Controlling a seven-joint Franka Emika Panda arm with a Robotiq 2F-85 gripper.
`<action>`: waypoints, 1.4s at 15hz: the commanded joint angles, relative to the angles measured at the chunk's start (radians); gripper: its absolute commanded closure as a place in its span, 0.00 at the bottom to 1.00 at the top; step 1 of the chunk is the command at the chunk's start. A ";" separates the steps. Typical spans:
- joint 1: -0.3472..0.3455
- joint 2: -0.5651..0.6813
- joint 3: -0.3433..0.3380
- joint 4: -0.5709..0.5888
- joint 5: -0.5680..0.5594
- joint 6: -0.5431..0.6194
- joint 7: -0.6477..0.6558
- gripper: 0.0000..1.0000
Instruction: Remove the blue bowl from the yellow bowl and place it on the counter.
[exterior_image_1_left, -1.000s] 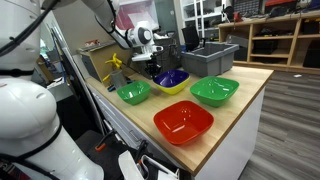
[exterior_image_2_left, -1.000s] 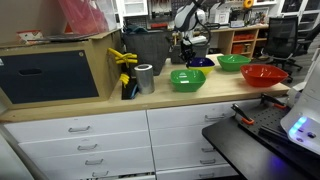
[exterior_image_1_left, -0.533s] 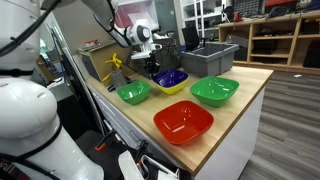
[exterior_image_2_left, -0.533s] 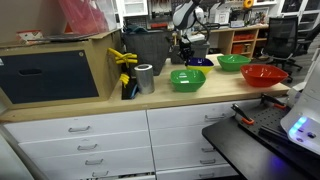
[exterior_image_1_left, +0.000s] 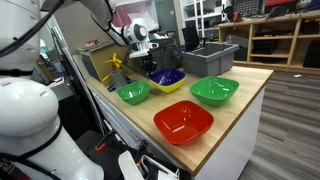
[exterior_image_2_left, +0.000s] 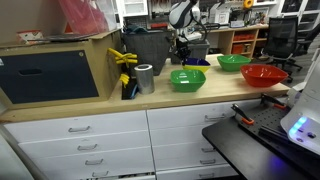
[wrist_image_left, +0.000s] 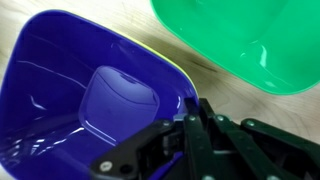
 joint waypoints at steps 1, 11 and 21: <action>0.031 0.044 0.006 0.064 -0.037 -0.042 -0.035 0.98; 0.083 0.109 0.005 0.144 -0.093 -0.039 -0.051 0.59; 0.062 0.093 -0.014 0.155 -0.111 -0.043 -0.075 1.00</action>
